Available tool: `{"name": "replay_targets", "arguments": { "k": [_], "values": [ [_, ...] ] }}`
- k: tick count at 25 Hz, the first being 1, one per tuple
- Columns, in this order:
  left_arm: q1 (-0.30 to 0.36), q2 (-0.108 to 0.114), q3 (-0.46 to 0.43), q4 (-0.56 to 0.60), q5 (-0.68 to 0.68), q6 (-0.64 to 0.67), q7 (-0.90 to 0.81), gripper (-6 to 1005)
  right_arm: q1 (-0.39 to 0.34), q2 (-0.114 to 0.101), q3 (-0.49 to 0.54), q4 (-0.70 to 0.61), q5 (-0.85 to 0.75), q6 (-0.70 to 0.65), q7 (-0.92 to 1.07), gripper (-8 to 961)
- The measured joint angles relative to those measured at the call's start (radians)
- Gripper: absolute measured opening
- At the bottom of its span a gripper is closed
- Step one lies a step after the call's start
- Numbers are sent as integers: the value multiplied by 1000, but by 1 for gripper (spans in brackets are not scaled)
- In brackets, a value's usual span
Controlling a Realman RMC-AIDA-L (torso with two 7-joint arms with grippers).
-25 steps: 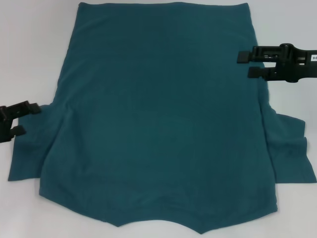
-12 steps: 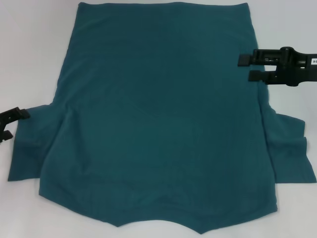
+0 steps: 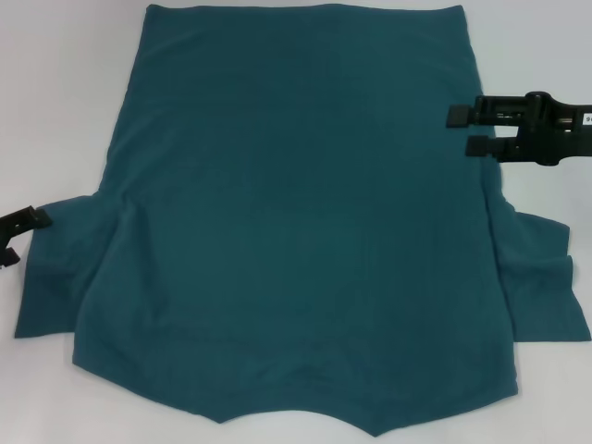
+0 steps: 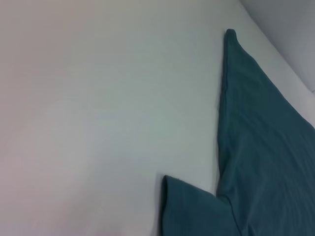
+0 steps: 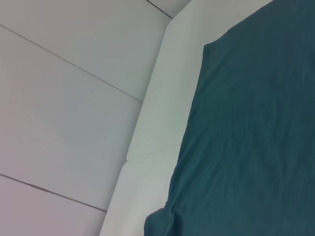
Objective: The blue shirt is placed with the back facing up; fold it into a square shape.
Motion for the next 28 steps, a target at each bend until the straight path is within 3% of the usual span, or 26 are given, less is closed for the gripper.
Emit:
{"name": "replay_targets", "arguments": {
  "k": [28],
  "values": [
    [-17,2,31,-43,12,7,-5,889,-15,-3,20,11,1,4,-8,806]
  ]
}}
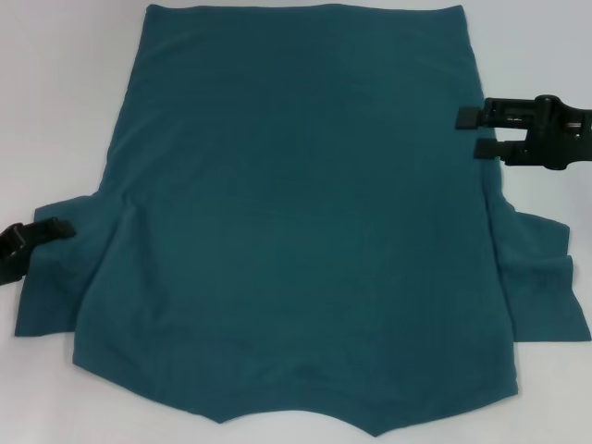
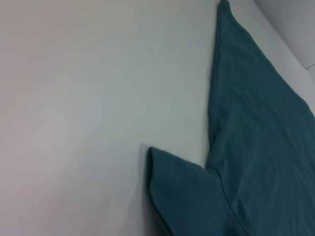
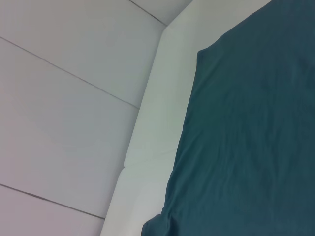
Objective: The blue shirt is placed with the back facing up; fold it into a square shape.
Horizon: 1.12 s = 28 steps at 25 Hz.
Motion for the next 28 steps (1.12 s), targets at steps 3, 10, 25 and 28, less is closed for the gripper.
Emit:
{"name": "replay_targets", "arguments": {
  "k": [3,10,25,28],
  "values": [
    [-4,1,2,1,12,1,-2,807,-2,-1,6,0,0,0,0,806],
    [-4,2,3,7,15,1,10,568,-8,-4,10,0,1,0,2,807],
    [-8,0,84,62,40,6,89,39,-9,-4,12,-1,4,0,8,806],
    [-8,-2,144,114,42,7,110,20,-9,-5,12,-1,4,0,8,806]
  ]
}}
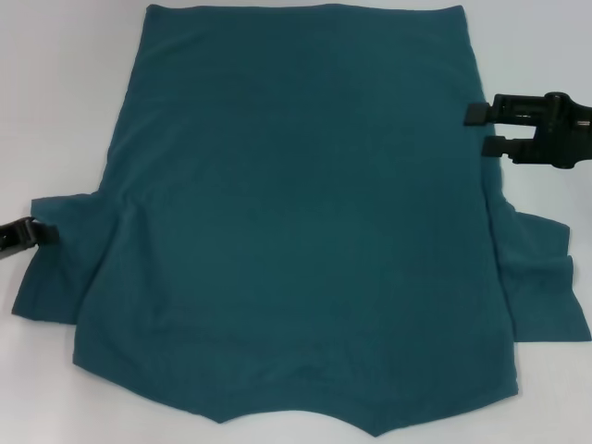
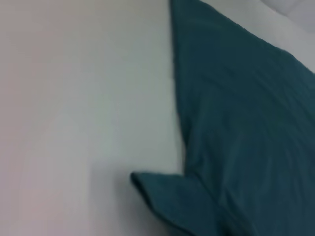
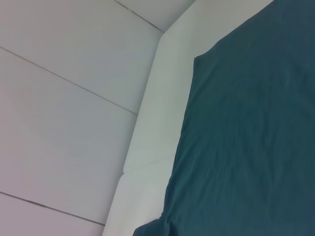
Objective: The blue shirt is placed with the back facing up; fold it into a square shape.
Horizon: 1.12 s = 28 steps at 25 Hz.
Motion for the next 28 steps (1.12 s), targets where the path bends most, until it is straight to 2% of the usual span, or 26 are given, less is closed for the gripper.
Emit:
{"name": "replay_targets", "arguments": {
  "k": [3,12,16,21,28],
  "values": [
    [-4,3,59,58,36,2,-5,1,-1,-2,0,0,0,0,0,806],
    [-70,20,77,119,250,-29,-39,1,-2,-5,0,0,0,5,0,806],
    [-88,22,85,128,293,-54,-42,1,-2,-5,0,0,0,12,0,806],
    [-118,34,93,133,339,-64,-47,2,-2,-5,0,0,0,17,0,806],
    [-144,38,170,175,422,-60,-75,2,-2,-6,-5,0,0,24,-2,807]
  ]
}}
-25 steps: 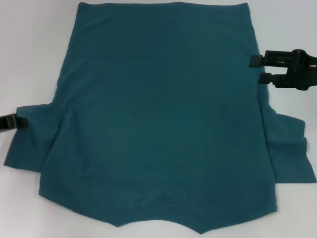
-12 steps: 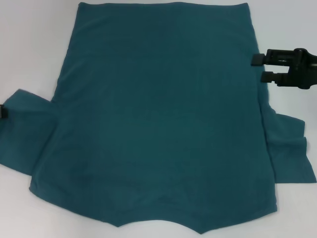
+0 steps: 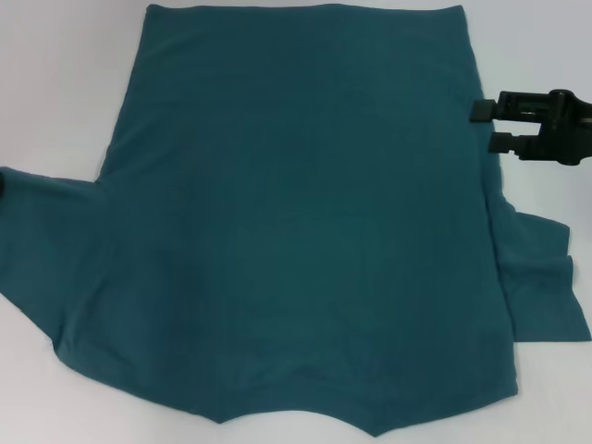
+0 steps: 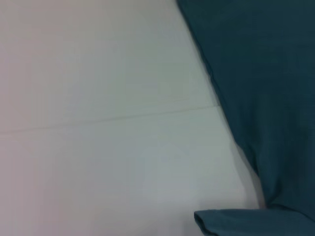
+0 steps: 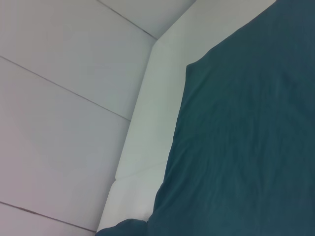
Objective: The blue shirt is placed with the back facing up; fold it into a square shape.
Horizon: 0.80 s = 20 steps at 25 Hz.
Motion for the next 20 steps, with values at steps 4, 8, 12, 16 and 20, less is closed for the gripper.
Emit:
{"name": "replay_targets", "arguments": {
  "k": [4,8,12,16,20],
  "values": [
    [-9,-3,38,51,29,62,-92,1,0,0,-2,0,0,1,-1,807],
    [-45,0,40,94,33,204,-191,5,0,0,-2,2,-2,1,-1,807],
    [-92,8,48,95,37,314,-319,10,0,0,0,10,-5,2,-5,807],
    [-145,13,81,67,39,383,-429,15,0,0,-2,13,-5,3,-6,807],
    [-193,12,92,-3,40,386,-474,21,0,0,-3,13,-5,3,-7,807]
  ]
}}
